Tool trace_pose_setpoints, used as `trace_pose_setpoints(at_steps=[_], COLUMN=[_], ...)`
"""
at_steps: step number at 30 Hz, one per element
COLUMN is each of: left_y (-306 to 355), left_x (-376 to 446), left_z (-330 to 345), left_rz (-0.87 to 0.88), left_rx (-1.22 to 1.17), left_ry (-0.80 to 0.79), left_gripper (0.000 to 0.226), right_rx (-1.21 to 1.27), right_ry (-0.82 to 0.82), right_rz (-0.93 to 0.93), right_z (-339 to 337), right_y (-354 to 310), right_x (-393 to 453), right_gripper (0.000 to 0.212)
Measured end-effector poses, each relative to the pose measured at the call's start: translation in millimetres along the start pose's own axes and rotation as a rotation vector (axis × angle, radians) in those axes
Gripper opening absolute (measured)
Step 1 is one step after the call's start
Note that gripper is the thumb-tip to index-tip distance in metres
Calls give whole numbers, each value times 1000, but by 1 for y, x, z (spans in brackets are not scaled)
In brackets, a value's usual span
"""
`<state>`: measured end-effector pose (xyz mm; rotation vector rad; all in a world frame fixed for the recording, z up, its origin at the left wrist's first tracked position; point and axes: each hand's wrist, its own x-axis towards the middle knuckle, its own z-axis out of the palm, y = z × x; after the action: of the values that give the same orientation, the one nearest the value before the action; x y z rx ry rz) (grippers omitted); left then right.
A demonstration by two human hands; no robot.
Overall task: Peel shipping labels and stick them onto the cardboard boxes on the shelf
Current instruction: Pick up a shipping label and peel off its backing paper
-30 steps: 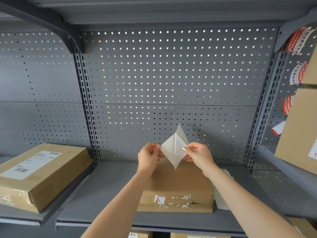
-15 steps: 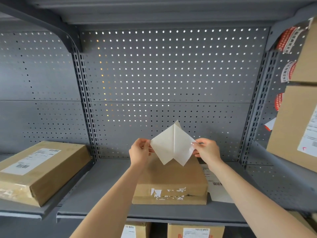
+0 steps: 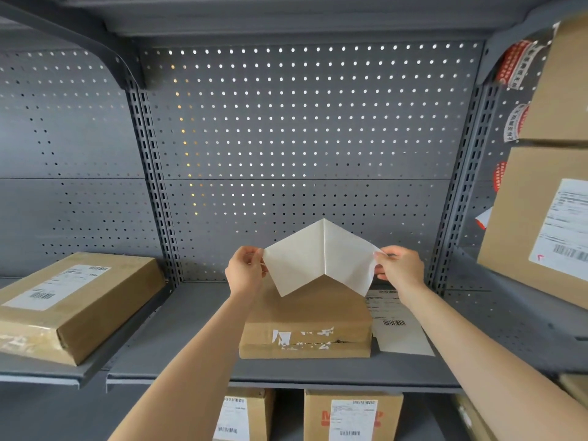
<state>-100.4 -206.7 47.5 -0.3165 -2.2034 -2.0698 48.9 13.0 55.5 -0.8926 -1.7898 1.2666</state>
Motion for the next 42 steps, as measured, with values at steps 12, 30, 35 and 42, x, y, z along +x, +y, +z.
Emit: trace_pose_setpoints(at_steps=[12, 30, 35, 42], left_y=[4, 4, 3, 5], left_x=[-8, -12, -14, -21], left_z=[-1, -23, -25, -17], left_rz=[-22, -74, -95, -55], left_rx=[-19, -33, -27, 19], left_ry=[83, 187, 189, 149], left_gripper=[10, 12, 14, 13], right_rx=[61, 50, 74, 78], right_ry=[63, 92, 111, 101], right_rz=[34, 27, 33, 35], right_z=[-21, -29, -34, -37], right_y=[2, 3, 3, 6], right_x=[-3, -10, -13, -13], right_gripper=[8, 8, 10, 9])
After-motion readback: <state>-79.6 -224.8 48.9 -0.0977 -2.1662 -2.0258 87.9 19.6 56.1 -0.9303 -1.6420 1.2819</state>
